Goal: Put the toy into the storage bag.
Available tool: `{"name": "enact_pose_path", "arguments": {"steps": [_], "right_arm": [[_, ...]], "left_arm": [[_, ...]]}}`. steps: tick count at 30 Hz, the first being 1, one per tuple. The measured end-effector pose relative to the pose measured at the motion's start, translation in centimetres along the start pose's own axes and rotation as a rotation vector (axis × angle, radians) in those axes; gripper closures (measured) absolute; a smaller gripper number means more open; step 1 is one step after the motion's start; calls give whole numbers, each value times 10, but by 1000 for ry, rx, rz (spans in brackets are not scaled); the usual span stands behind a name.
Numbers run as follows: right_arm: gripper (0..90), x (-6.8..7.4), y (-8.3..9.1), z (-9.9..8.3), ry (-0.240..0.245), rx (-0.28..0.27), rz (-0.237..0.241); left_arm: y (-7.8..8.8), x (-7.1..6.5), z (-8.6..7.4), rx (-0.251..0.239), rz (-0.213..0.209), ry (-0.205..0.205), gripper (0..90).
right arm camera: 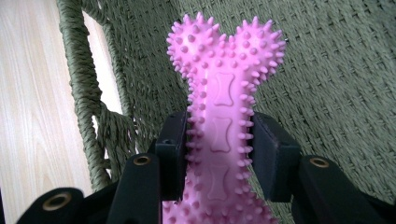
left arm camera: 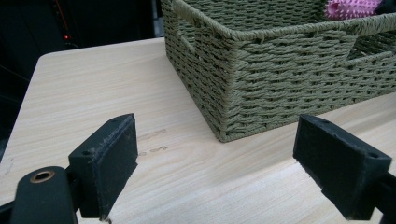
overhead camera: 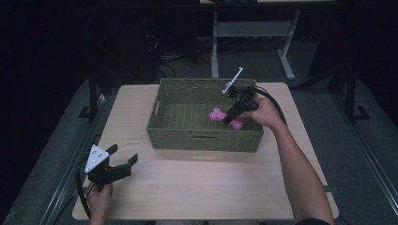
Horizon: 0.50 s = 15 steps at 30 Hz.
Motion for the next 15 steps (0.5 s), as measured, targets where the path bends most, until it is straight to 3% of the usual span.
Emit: {"name": "enact_pose_path", "arguments": {"steps": [8,15], "right_arm": [[576,1,-11,-6,-10,13,16],[575,0,-10,-8,-17,11,17]], "left_arm": [[0,0,0,0,-1,0,133],[-1,-1,0,1,-2,2,133]]}}
Point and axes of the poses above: each handheld gripper's, and its own axes: y roughly backward along the jaws, z roughly out of its top, x roughly to its left, the point moved 6 cm from there along -y, roughly forward along the jaws, and after that the axes turned 7 degrees about -z, right-handed, at the moved point
